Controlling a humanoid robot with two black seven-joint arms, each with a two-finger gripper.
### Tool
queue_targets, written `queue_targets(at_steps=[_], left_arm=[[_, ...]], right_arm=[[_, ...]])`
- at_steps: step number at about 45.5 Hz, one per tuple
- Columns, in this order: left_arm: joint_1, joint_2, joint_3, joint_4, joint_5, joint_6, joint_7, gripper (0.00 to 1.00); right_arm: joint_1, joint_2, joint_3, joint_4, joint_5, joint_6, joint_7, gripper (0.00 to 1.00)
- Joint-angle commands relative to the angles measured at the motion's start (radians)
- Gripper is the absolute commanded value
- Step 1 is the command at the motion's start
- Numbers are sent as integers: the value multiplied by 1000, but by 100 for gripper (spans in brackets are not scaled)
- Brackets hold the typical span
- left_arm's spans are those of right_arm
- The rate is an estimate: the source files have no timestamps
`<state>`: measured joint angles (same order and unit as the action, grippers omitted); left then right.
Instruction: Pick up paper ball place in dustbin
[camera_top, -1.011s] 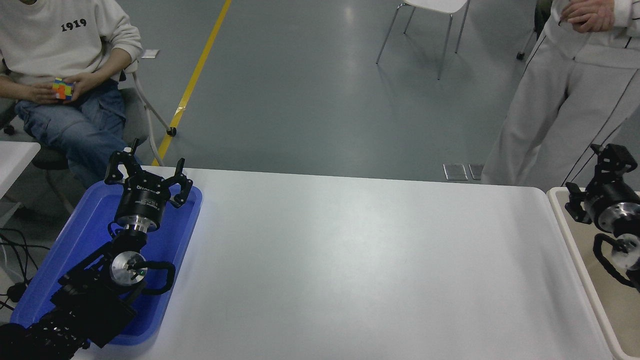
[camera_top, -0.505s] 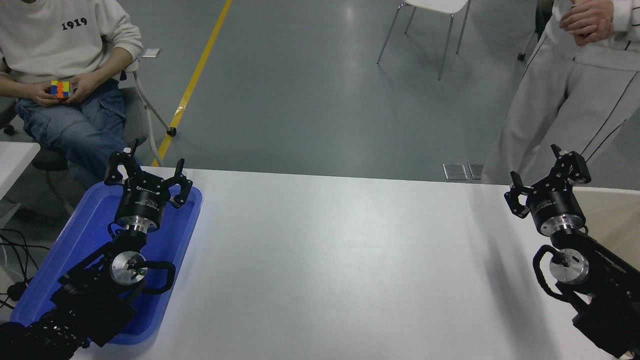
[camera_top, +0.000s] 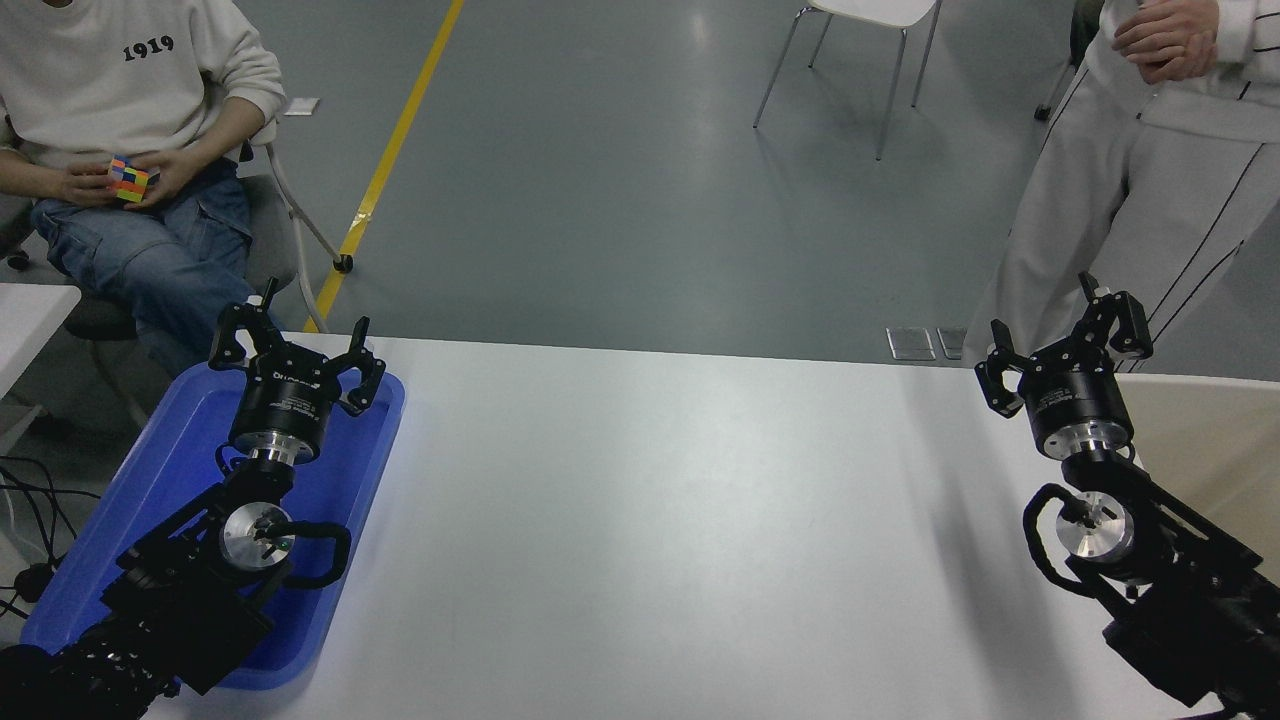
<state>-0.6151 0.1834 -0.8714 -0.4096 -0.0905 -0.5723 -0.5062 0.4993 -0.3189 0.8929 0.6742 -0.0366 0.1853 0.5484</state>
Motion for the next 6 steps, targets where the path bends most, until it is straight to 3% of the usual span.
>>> queue_targets(at_steps=[1,6], left_arm=[[0,-1,0,0,0,0,0,100],[0,1,0,0,0,0,0,100]], right_arm=[[-15,-5,-37,8,-3,3,5,100],[-15,-3,-37,12,-3,-1,5,100]])
